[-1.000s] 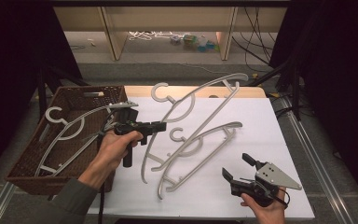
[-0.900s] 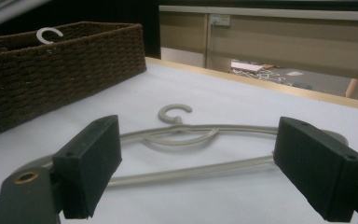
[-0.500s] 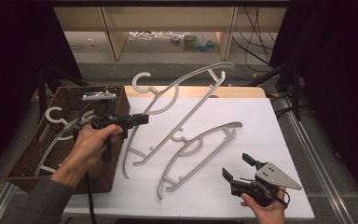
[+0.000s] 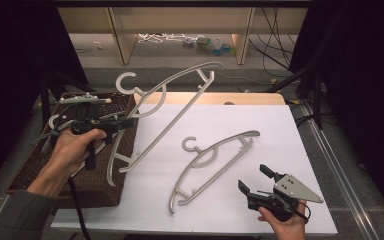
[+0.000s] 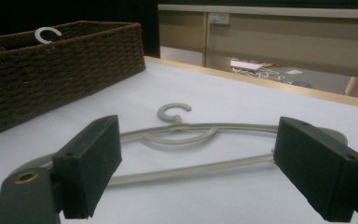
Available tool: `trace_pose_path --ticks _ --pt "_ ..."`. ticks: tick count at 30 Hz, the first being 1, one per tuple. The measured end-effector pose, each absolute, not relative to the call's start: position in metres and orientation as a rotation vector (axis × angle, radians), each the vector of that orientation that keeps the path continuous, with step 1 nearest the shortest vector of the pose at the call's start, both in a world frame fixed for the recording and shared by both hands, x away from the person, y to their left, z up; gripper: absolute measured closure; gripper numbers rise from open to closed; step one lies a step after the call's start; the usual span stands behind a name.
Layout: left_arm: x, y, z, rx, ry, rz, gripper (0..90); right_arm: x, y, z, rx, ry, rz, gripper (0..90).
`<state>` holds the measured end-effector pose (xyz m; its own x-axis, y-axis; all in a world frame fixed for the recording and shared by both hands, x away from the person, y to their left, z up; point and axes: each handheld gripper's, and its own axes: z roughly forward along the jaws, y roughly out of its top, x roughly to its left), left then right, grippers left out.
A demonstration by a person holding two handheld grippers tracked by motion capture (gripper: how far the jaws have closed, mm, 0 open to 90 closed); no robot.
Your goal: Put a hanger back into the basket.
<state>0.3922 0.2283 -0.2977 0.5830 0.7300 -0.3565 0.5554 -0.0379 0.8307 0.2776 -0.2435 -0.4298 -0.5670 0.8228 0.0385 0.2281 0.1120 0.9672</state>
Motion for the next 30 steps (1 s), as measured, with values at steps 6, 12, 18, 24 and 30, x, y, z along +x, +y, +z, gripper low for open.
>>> trace_pose_path --ticks 6,12,18,24,30 --pt "0.401 0.254 -0.303 1.7 1.134 0.265 82.0 0.277 -0.244 -0.43 1.016 1.882 1.473 15.9" --pt "0.406 0.277 -0.302 1.701 1.173 0.351 82.0 0.278 -0.244 -0.43 1.023 1.889 1.467 15.9" --pt "0.407 0.295 -0.303 1.701 1.205 0.4 82.0 0.278 -0.243 -0.431 1.015 1.885 1.49 15.9" --pt "0.409 0.313 -0.31 1.692 1.256 0.426 82.0 0.278 -0.243 -0.43 1.015 1.883 1.472 15.9" --pt "0.411 0.336 -0.318 1.676 1.299 0.481 82.0 0.278 -0.243 -0.431 1.014 1.883 1.491 15.9"
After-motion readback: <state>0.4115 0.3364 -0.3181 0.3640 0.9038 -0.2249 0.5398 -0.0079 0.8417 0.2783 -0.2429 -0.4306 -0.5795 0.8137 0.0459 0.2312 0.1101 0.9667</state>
